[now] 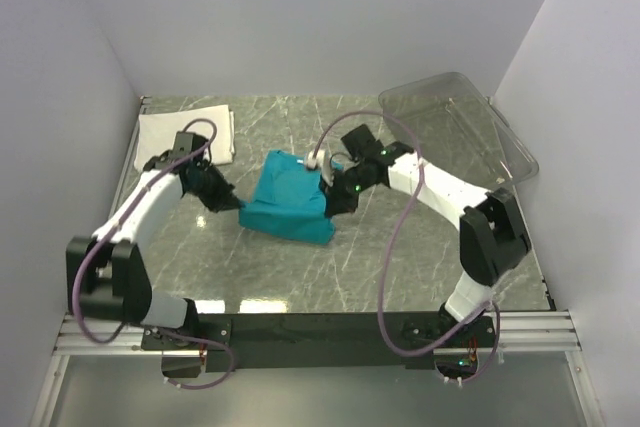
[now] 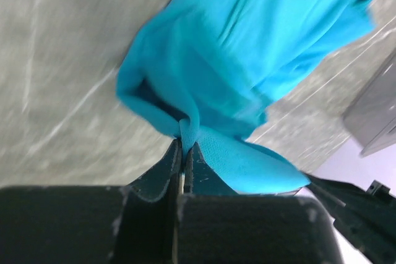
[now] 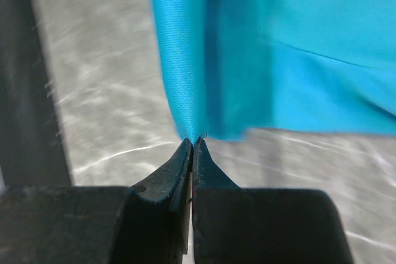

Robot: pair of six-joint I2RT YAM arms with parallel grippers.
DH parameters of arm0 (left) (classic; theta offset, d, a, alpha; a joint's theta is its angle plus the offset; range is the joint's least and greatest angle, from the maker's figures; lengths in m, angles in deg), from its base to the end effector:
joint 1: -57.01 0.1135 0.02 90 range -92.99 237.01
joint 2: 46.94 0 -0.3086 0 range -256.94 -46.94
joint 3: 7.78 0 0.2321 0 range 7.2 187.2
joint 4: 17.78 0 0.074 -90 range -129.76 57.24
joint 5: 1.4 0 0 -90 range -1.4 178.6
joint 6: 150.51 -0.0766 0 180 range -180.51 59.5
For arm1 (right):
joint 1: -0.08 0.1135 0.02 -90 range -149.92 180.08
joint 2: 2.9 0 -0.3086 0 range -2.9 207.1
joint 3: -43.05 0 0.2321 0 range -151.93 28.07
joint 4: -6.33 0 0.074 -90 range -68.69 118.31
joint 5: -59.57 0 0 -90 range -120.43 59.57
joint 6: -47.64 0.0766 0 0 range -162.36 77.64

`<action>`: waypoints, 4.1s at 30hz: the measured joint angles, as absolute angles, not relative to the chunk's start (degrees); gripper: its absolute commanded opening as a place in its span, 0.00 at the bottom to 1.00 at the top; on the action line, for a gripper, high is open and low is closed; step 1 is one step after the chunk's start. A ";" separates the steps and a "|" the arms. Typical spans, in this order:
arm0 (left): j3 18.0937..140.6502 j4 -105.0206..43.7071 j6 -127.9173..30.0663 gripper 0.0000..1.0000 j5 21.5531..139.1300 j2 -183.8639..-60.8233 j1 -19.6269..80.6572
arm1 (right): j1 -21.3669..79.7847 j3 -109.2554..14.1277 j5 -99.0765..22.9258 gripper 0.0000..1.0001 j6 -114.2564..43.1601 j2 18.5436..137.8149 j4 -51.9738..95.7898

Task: Fold and stack the t-shirts
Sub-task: Fold the tshirt

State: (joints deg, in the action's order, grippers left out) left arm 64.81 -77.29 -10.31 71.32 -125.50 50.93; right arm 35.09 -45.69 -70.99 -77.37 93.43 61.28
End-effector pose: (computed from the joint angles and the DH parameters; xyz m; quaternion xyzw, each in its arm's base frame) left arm 0.2469 -0.0492 0.2580 -0.3333 0.9074 -0.2285 0.1159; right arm 0.2540 0.2388 0.2723 -0.5902 0.6991 0.3367 0.2226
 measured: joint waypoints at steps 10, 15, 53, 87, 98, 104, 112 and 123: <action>91.34 -72.70 -11.27 0.00 69.93 -151.73 50.86 | 25.27 -60.02 -70.44 0.00 -69.39 109.10 58.52; 102.51 -70.47 -11.25 0.00 67.72 -159.29 50.36 | 23.70 -60.07 -70.40 0.00 -65.28 109.26 54.63; 64.44 -68.99 -15.18 0.00 65.05 -129.13 50.23 | 33.80 -34.69 -75.03 0.00 -72.34 87.05 57.78; 119.95 -64.29 -12.78 0.00 57.31 -176.28 46.69 | 18.76 -53.14 -69.26 0.00 -67.64 104.12 53.10; 122.38 -64.53 -12.41 0.01 57.38 -184.63 45.66 | 17.53 -51.22 -67.06 0.00 -60.06 107.22 49.26; 122.88 -62.21 -10.35 0.38 57.40 -184.69 44.90 | 17.56 -49.97 -65.20 0.11 -54.70 107.22 46.68; 124.28 -59.90 -10.55 0.79 61.75 -184.41 43.98 | 17.53 -54.14 -52.96 0.54 -43.44 110.77 46.22; 103.08 -56.25 -21.48 0.54 71.59 -155.36 44.22 | 17.12 -52.59 -62.47 0.20 -50.79 106.15 47.57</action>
